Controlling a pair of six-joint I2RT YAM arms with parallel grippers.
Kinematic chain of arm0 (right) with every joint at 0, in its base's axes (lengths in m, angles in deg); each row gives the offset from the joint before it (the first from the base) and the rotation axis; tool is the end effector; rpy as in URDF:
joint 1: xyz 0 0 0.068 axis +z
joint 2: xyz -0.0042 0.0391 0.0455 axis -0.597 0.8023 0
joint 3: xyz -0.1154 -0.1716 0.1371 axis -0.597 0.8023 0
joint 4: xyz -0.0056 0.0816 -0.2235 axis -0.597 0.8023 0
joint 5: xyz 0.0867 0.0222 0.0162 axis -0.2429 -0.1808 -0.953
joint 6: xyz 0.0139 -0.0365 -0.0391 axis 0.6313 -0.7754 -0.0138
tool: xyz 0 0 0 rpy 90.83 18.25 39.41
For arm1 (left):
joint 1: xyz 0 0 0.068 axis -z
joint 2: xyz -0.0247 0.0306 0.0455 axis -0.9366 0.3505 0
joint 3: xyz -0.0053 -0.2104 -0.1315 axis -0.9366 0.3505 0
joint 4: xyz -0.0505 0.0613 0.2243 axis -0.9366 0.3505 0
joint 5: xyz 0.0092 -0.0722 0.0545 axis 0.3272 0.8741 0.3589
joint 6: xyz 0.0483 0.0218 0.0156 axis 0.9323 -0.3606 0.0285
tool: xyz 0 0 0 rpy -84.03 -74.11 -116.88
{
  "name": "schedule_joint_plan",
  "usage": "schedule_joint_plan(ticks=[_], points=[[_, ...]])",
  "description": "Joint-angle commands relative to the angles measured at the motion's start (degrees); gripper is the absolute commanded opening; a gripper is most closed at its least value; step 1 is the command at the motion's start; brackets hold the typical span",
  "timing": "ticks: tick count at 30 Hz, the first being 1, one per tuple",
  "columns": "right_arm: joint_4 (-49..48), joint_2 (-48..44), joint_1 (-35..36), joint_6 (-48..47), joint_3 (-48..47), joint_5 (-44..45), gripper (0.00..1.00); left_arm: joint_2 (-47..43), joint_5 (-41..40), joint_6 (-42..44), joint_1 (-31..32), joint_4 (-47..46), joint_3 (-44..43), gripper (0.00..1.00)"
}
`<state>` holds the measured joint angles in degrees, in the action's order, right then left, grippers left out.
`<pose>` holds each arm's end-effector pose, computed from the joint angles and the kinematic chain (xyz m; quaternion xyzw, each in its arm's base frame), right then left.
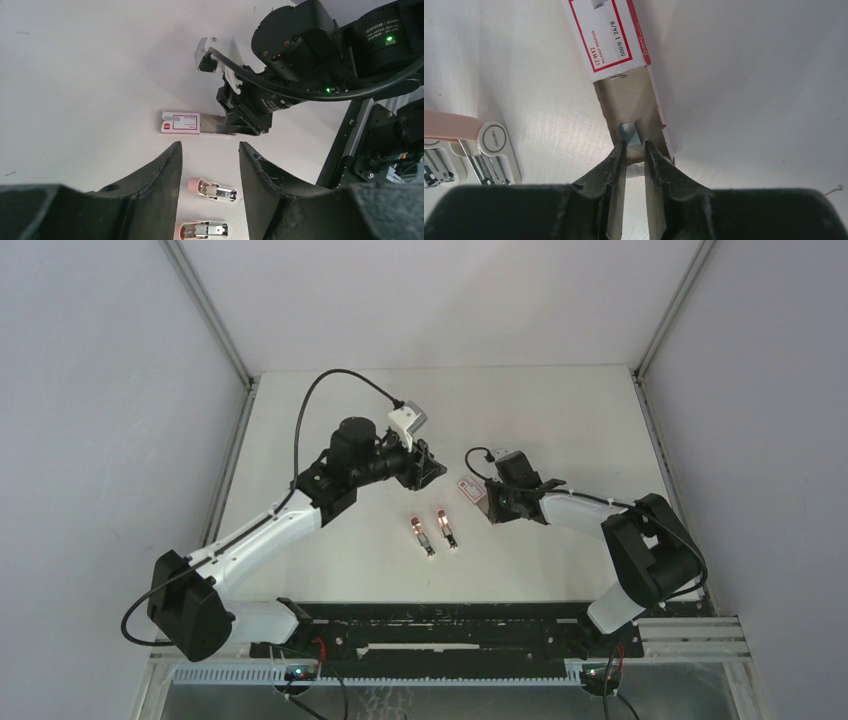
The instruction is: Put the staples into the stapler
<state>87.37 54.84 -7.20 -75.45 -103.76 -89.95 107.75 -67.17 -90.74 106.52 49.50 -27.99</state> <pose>0.2427 0.1389 0.1458 -0.1358 0.9466 0.1277 0.2631 0.2208 -0.1836 0.3098 0.3166 0.7387 -0.3492 0.4818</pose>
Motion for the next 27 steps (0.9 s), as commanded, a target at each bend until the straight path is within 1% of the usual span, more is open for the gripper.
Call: schedule_joint_plan(ticks=[1,5,10,15,17,19,23,27], points=[[-2.4,0.6,0.8,-1.2,-2.4,1.8,0.18,-4.7,-2.2,-3.3,-0.2,-5.7,3.7,0.49],[-2.7,1.0,1.0,-1.3,-2.4,1.9,0.17,-6.7,-2.7,-3.8,-0.2,-5.8,5.7,0.47],[-2.9,0.5,1.1,-1.2,-2.4,1.0,0.2,-8.2,-4.0,-4.1,-0.2,-6.0,7.4,0.46],[-2.8,1.1,1.2,-1.3,-2.7,1.4,0.12,-9.0,-4.7,-4.5,-0.2,-6.1,8.7,0.44],[-2.7,1.2,1.1,-1.2,-2.8,1.4,0.07,-9.7,-4.8,-4.8,-0.2,-6.1,9.3,0.43],[-2.6,1.0,1.1,-1.1,-2.8,1.4,0.04,-10.4,-5.0,-5.5,-0.2,-6.4,10.2,0.43],[-2.3,-0.2,1.4,-0.9,-2.8,2.1,0.0,-11.8,-5.8,-6.7,-0.2,-7.2,12.0,0.42],[-1.0,-2.9,2.4,-1.5,-2.8,4.2,0.0,-12.9,-6.0,-7.6,-0.2,-7.3,13.8,0.41]])
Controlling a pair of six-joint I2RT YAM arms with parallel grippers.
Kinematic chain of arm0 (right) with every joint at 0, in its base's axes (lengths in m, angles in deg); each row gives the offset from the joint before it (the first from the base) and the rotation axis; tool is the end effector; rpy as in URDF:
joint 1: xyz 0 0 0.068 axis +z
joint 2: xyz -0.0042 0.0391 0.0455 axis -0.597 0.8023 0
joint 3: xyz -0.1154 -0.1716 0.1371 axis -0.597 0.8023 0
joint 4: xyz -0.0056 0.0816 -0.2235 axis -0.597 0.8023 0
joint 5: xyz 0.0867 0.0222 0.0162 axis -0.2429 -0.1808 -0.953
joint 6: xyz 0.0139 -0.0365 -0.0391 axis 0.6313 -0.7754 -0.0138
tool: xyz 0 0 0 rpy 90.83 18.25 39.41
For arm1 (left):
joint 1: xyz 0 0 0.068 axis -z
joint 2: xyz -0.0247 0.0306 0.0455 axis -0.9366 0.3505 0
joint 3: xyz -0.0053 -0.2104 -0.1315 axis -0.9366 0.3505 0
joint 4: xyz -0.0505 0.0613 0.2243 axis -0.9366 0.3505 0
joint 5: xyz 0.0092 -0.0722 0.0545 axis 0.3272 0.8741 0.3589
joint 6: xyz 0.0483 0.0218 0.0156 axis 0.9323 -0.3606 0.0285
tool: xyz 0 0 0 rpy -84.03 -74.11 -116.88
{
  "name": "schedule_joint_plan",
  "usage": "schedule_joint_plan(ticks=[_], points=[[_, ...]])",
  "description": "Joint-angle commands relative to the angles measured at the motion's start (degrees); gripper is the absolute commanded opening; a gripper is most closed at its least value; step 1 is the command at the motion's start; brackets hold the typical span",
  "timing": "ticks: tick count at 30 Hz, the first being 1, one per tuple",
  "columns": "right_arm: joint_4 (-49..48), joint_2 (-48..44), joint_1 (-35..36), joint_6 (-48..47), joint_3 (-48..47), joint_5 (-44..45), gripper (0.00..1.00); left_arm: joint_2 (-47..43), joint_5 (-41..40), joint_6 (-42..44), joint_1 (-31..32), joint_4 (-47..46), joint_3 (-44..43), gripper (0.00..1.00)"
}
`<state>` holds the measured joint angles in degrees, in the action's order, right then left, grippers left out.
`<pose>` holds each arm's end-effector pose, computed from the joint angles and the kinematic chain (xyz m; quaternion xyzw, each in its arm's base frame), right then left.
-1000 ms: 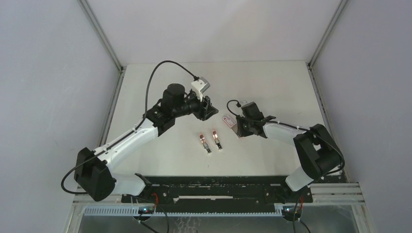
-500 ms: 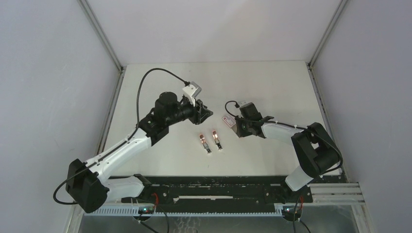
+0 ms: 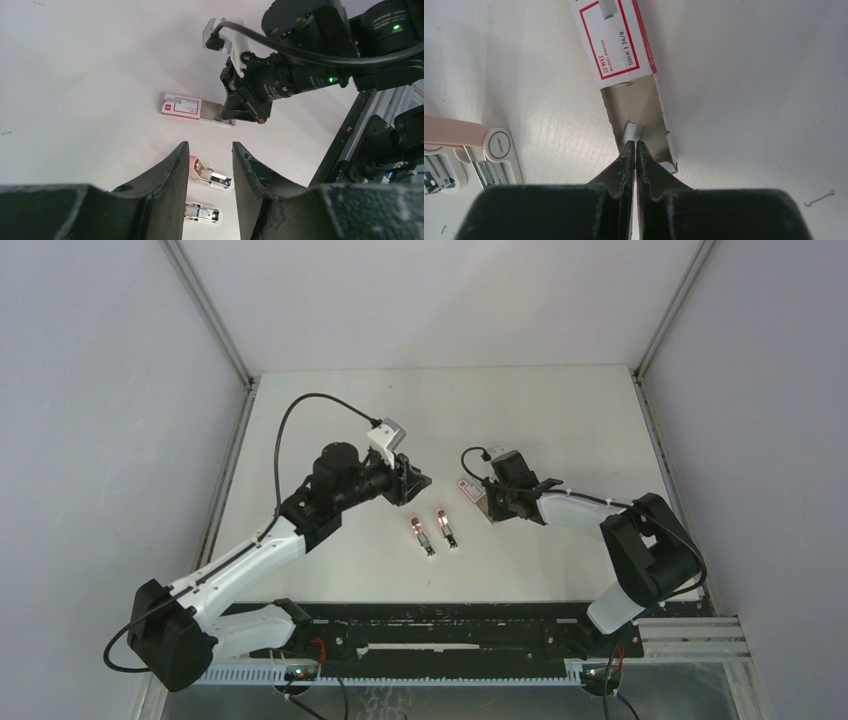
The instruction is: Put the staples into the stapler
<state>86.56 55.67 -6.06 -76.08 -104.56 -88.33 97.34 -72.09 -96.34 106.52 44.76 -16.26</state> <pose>0.2444 0.1452 0.1465 -0.1461 0.9432 0.1188 0.2737 0.1926 -0.1585 0.2951 0.2565 0.7463 -0.3502 0.5046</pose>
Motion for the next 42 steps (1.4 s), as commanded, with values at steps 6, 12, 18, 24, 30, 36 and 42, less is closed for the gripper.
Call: schedule_joint_plan(ticks=[6,12,18,24,30,36,42], points=[[0.3,-5.4,1.0,-1.9,-2.0,3.4,0.01,-6.2,-3.7,-3.1,-0.2,-3.8,5.8,0.4],[0.2,-2.5,1.3,-1.4,-2.9,3.4,0.19,-9.2,-5.5,-3.8,-0.2,-4.0,8.4,0.42],[0.2,-1.2,1.8,-0.2,-4.1,4.2,0.28,-10.2,-5.9,-4.5,-0.2,-4.3,10.0,0.42],[0.8,0.6,2.5,0.9,-5.6,6.8,0.28,-10.8,-6.1,-5.1,-0.2,-4.7,11.0,0.42],[1.7,2.7,3.2,1.4,-6.9,8.5,0.28,-12.5,-7.5,-5.7,-0.2,-4.9,12.4,0.43],[2.0,4.5,3.8,1.5,-7.5,8.8,0.28,-13.8,-8.4,-5.9,-0.2,-5.0,13.1,0.43],[2.7,5.7,4.4,1.7,-8.3,10.2,0.26,-13.8,-8.6,-5.8,-0.2,-5.0,13.1,0.43]])
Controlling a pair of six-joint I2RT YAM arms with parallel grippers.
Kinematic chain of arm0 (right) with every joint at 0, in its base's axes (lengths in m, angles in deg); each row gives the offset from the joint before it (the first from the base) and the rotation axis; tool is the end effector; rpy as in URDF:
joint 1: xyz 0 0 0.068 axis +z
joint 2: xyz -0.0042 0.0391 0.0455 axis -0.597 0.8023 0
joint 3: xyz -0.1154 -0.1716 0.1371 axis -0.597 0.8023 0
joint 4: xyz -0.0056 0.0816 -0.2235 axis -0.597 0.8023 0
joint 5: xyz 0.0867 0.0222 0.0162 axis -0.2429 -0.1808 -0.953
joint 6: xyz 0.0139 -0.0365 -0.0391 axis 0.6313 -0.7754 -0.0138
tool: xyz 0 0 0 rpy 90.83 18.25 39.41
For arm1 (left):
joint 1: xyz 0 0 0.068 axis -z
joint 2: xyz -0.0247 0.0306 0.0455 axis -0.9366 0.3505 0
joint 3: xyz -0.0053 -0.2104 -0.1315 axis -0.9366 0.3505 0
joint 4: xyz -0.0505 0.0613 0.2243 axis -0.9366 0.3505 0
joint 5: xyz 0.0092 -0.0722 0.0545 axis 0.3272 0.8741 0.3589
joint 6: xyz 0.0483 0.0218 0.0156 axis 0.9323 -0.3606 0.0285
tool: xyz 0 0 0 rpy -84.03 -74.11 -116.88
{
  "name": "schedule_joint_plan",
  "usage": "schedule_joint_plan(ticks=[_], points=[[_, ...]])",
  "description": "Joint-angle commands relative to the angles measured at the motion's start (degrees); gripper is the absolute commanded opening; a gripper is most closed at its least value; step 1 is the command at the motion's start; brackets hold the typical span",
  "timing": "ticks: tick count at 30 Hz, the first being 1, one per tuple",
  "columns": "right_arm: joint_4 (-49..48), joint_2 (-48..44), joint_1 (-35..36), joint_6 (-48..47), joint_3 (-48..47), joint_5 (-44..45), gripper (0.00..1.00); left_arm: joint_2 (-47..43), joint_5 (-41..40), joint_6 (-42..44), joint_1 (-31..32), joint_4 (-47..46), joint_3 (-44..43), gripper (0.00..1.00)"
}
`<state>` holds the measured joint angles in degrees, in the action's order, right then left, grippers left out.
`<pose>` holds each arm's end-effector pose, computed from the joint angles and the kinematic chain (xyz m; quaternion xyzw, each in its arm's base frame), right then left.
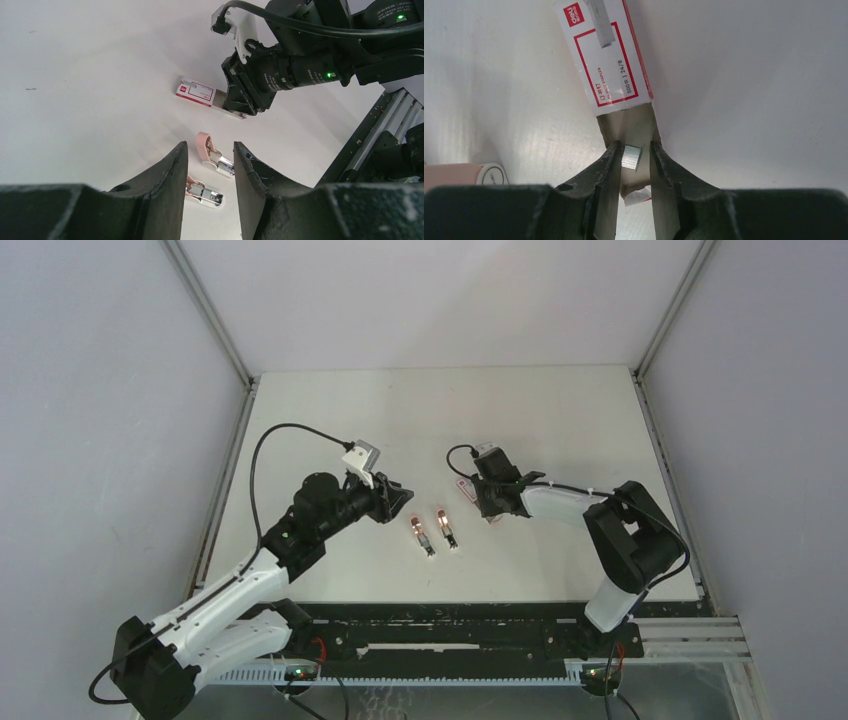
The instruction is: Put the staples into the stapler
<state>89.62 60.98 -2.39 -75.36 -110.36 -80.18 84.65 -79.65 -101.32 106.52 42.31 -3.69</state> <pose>0.2530 0.1666 0.1443 -0.1516 0.9471 0.0579 0.2768 0.1618 -0.1292 0.2718 0.1843 0.7555 -0.3344 0.5324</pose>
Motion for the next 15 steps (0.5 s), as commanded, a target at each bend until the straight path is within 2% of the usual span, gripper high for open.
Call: schedule_joint_plan(ticks=[1,6,15], points=[[-0.1,0.5,0.8,1.1,-2.5,2.4,0.25,-1.1,-1.1,-0.8,-0.2,-2.5,0.5,0.43],[0.6,0.8,1.2,1.9,-2.5,2.8,0.17,-1.0,-1.2,-1.0,-0.2,-2.5,0.6,0.43],[1.5,-3.9,0.7,3.1,-2.5,0.2,0.12,-3.3,-1.0,-6.3,-0.2,-5.0,2.4,0.43]])
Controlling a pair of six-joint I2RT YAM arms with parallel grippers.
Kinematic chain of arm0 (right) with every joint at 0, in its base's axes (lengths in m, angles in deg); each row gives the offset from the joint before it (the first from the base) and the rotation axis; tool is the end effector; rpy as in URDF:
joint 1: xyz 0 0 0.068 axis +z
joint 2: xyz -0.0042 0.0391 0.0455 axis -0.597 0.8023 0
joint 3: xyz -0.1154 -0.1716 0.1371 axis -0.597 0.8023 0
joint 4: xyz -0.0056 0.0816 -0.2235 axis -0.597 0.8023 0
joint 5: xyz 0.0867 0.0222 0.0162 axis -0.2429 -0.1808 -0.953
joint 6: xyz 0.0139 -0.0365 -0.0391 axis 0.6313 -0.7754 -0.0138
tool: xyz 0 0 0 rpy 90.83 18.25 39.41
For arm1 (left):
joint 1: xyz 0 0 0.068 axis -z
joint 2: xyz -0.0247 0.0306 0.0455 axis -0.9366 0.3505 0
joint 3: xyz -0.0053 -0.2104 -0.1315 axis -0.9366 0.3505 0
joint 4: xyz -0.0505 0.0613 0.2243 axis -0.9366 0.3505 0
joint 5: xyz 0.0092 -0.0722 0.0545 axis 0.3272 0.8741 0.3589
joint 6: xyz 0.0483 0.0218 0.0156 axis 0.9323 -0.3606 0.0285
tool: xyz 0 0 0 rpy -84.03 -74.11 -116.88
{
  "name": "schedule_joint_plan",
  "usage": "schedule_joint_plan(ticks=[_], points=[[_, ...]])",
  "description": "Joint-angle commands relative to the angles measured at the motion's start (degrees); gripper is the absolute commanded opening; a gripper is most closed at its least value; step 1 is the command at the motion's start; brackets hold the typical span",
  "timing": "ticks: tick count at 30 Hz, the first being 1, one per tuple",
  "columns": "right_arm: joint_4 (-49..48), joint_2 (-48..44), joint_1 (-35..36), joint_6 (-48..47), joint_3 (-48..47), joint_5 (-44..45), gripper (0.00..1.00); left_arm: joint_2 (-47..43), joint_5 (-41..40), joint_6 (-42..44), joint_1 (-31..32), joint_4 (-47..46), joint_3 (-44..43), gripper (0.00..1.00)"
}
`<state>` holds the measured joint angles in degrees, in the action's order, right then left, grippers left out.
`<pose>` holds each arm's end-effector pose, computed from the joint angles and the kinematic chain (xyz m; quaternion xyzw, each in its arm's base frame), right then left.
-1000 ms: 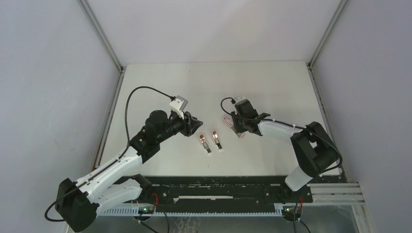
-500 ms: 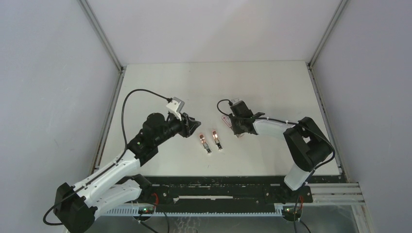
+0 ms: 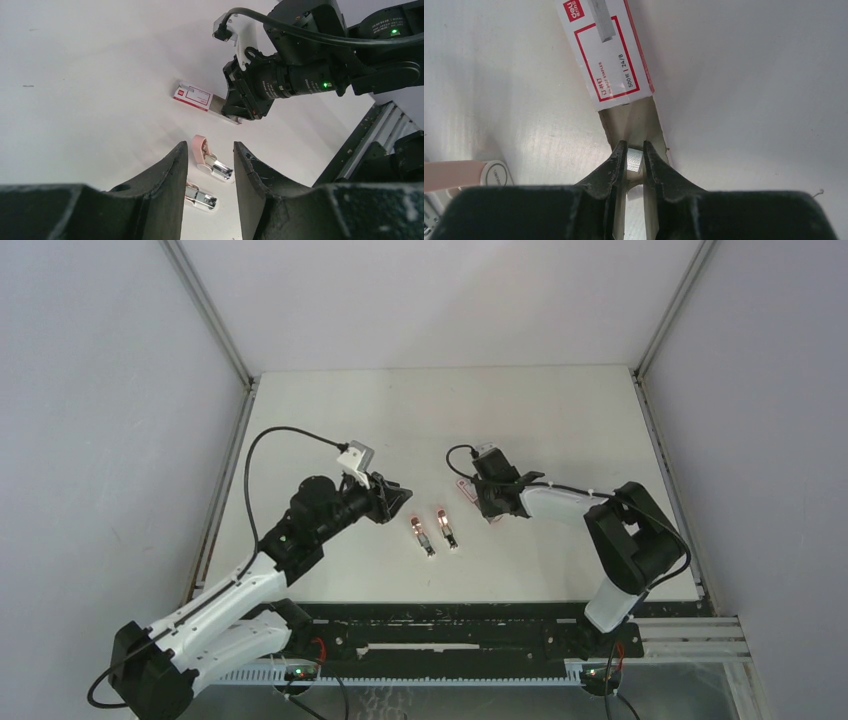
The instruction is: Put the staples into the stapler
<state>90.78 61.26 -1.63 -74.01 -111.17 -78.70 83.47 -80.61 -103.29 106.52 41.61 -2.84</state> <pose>0.2522 0.1698 0.1455 -0.1438 0.9491 0.0493 0.2760 0.1595 -0.1267 0.2720 0.1658 0.7542 -0.3408 0.5363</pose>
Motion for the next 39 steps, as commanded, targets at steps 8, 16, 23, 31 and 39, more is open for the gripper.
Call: schedule_joint_plan(ticks=[8,16,23,31,39], points=[[-0.7,-15.9,-1.4,4.0,-1.0,-9.5,0.12,-2.3,6.0,-19.2,2.0,-20.9,7.6,0.46],[-9.2,-31.9,-3.9,10.2,4.4,-26.3,0.13,0.6,5.1,-31.2,9.7,-36.6,9.6,0.5],[-21.3,-39.6,-5.0,20.0,8.3,-39.1,0.14,4.4,6.9,-36.4,12.0,-44.7,8.9,0.5],[-34.6,-41.3,-4.6,30.2,11.3,-47.0,0.14,6.6,7.8,-37.9,13.0,-44.8,6.8,0.5],[-38.6,-41.1,-2.3,32.6,11.3,-49.4,0.15,7.1,8.6,-38.6,13.2,-44.8,5.2,0.48]])
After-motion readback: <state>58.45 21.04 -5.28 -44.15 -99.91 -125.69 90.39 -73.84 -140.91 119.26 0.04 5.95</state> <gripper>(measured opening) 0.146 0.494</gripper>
